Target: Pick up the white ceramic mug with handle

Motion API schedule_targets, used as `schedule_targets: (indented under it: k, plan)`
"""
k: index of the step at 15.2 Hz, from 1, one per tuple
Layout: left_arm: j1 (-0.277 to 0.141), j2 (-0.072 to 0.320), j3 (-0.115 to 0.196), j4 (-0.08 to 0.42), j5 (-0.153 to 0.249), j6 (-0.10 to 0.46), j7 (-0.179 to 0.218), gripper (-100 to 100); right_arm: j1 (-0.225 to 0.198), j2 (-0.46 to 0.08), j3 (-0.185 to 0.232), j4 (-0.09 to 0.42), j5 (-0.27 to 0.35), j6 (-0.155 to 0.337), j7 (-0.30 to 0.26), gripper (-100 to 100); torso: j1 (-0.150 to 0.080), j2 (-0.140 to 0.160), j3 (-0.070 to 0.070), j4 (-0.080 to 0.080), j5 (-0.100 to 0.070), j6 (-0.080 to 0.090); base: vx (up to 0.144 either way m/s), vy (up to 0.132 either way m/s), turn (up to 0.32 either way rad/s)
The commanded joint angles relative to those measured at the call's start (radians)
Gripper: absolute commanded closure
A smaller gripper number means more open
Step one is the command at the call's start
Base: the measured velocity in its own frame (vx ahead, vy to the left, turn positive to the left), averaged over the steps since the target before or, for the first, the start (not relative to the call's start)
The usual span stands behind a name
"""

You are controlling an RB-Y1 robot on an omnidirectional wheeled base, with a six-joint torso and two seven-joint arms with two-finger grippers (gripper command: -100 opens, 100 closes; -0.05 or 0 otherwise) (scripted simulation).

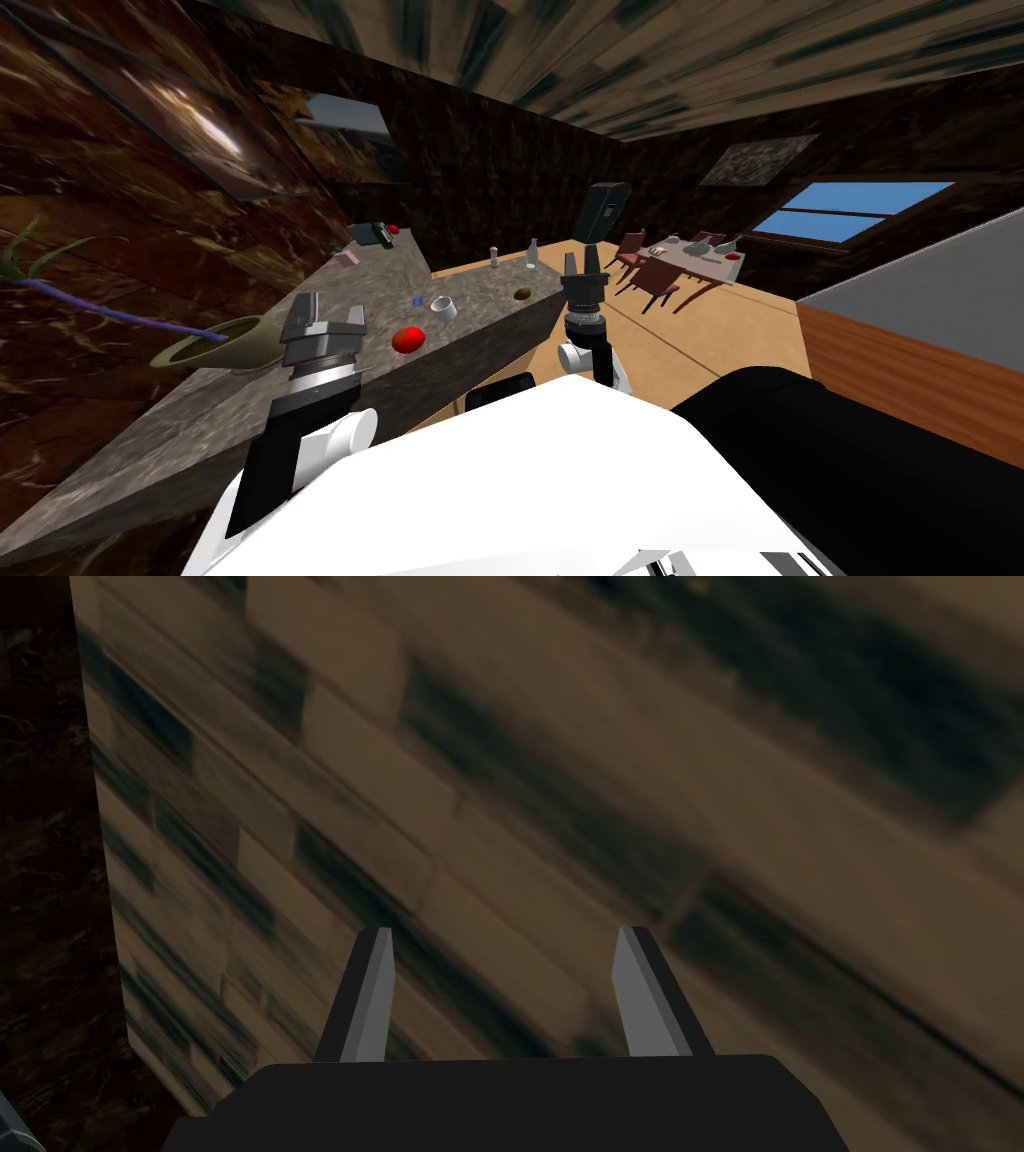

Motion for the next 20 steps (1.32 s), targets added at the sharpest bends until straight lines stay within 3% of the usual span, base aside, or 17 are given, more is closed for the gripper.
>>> schedule_targets:
  k: [1,4,5,7,8,10,11,13,14,16,17,19,20]
  plan:
    - [-0.001,0.028,0.02,0.014,0.021,0.05,0.01,-100,0.0,0.0,0.0,0.0,0.0,0.0,0.0,0,0.0,0.0,0.0,0.0,0.0,0.0,0.001,-0.027,-0.17]
    - [-0.002,0.049,0.038,0.022,0.039,0.11,0.02,-100,0.0,0.0,0.0,0.0,0.0,0.0,0.0,0,0.0,0.0,0.0,0.0,0.0,0.0,0.001,-0.027,-0.144]
    - [-0.002,0.071,0.058,0.031,0.059,0.137,0.03,-100,0.0,0.0,0.0,0.0,0.0,0.0,0.0,0,0.0,0.0,0.0,0.0,0.0,0.0,0.001,-0.03,-0.162]
    - [-0.002,0.071,0.058,0.031,0.059,0.162,0.03,-100,0.0,0.0,0.0,0.0,0.0,0.0,0.0,0,-0.001,0.0,0.0,0.0,0.0,0.0,-0.001,-0.023,-0.104]
    - [-0.003,0.093,0.078,0.04,0.08,0.195,0.041,-100,0.0,0.0,0.0,0.0,0.0,0.0,0.0,0,0.0,0.0,0.0,0.0,0.0,0.0,-0.002,-0.025,-0.146]
    - [-0.003,0.093,0.078,0.04,0.08,0.217,0.041,-100,0.0,0.0,0.0,0.0,0.0,0.0,0.0,0,0.0,0.0,0.0,0.0,0.0,0.0,-0.001,-0.019,-0.099]
    - [-0.003,0.115,0.1,0.05,0.102,0.251,0.052,-100,0.0,0.0,0.0,0.0,0.0,0.0,0.0,0,0.0,0.0,0.0,0.0,0.0,0.0,0.003,-0.025,-0.161]
    - [-0.003,0.115,0.1,0.05,0.102,0.276,0.052,-100,0.0,0.0,0.0,0.0,0.0,0.0,0.0,0,0.0,0.0,0.0,0.0,0.0,0.0,0.004,-0.021,-0.114]
    - [-0.004,0.137,0.123,0.061,0.125,0.31,0.064,-100,0.0,0.0,0.0,0.0,0.0,0.0,0.0,0,0.0,0.0,0.0,0.0,0.0,0.0,0.001,-0.025,-0.129]
    - [-0.004,0.137,0.123,0.061,0.125,0.337,0.064,-100,0.0,0.0,0.0,0.0,0.0,0.0,0.0,0,0.0,0.0,0.0,0.0,0.0,0.0,0.001,-0.024,-0.115]
    - [-0.005,0.159,0.146,0.072,0.148,0.368,0.076,-100,0.0,0.0,0.0,0.0,0.0,0.0,0.0,0,0.0,0.0,0.0,0.0,0.0,0.0,0.007,-0.024,-0.171]
    - [-0.005,0.159,0.146,0.072,0.148,0.401,0.076,-100,0.0,0.0,0.0,0.0,0.0,0.0,0.0,0,0.0,0.0,0.0,0.0,0.0,0.0,0.004,-0.021,-0.117]
    - [-0.006,0.18,0.17,0.083,0.173,0.428,0.088,-100,0.0,0.0,0.0,0.0,0.0,0.0,0.0,0,0.0,0.0,0.0,0.0,0.0,0.0,0.005,-0.026,-0.152]
